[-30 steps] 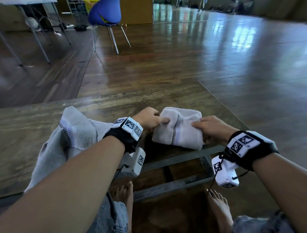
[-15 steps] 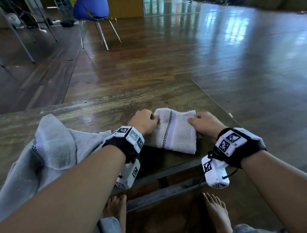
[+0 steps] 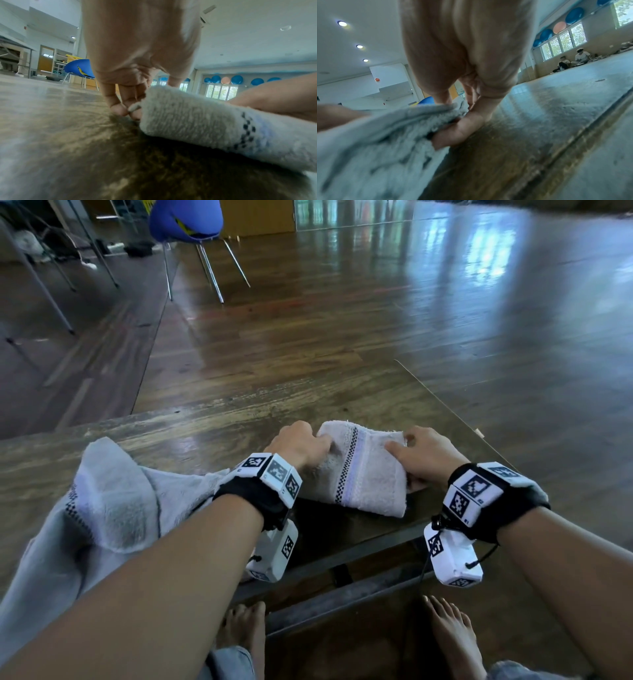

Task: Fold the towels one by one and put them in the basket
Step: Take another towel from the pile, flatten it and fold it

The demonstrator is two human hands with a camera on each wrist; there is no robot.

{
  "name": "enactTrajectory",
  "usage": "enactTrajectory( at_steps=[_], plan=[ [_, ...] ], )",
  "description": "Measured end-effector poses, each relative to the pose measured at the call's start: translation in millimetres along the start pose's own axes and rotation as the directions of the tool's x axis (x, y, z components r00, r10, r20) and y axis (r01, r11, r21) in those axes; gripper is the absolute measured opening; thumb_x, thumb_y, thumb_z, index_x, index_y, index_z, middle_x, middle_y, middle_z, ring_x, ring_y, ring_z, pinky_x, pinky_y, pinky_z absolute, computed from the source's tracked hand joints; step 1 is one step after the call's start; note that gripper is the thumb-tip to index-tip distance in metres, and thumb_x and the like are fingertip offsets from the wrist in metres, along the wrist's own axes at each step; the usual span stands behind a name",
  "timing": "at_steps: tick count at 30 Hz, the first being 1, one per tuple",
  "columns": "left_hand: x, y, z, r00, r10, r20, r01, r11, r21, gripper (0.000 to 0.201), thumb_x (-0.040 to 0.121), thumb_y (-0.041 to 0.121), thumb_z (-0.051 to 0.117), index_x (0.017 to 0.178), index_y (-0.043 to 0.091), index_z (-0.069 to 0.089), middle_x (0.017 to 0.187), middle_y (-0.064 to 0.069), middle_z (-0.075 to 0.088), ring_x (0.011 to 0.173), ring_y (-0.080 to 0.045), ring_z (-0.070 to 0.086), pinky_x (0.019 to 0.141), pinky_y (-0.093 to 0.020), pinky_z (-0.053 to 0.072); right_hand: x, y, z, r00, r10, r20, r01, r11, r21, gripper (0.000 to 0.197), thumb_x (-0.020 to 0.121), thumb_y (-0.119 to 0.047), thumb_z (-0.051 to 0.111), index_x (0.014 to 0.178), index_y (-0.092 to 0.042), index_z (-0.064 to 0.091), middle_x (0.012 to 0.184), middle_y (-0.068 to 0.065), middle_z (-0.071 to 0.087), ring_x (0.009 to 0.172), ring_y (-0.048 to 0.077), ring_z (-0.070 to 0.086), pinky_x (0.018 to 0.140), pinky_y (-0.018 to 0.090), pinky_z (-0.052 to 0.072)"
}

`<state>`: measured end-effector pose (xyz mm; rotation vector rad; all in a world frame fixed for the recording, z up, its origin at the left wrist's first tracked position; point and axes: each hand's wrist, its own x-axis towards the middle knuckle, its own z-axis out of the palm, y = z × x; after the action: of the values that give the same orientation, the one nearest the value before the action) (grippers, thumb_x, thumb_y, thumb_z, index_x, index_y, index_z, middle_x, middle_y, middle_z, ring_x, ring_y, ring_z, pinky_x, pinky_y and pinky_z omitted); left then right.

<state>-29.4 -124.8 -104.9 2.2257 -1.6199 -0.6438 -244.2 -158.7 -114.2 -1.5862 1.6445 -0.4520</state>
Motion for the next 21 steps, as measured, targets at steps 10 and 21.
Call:
enactTrajectory(
  at_steps=[10,21],
  plan=[
    [-7.0,-16.0,-20.1,0.941,0.32,-0.111,-0.293,0.934,0.204,0.028,0.089,0.051,0.056,0.095,0.024,0.056,0.099,0.001,0.061,0.091,-0.02,0.059,0.085,-0.041,0.051,-8.3,-8.3,-4.8,0.986,-0.16,0.056,0.166,0.978,-0.129,0.036,0.089,-0.053,0.063,0.083,-0.018,0.068,0.069,0.0,0.074,0.055,0.015,0.072,0.05,0.027,0.056],
    [-15.7,-9.2,-9.0,0.877,0.46,0.142,-0.481,0.846,0.229,0.053,0.087,0.067,0.05,0.131,0.036,0.052,0.127,0.008,0.048,0.126,-0.015,0.041,0.108,-0.043,0.023,-7.9,-11.0,2.4,0.912,-0.317,0.26,0.356,0.927,-0.116,0.009,0.087,-0.023,0.076,0.082,-0.016,0.072,0.073,0.0,0.076,0.061,0.015,0.069,0.052,0.024,0.049]
  ],
)
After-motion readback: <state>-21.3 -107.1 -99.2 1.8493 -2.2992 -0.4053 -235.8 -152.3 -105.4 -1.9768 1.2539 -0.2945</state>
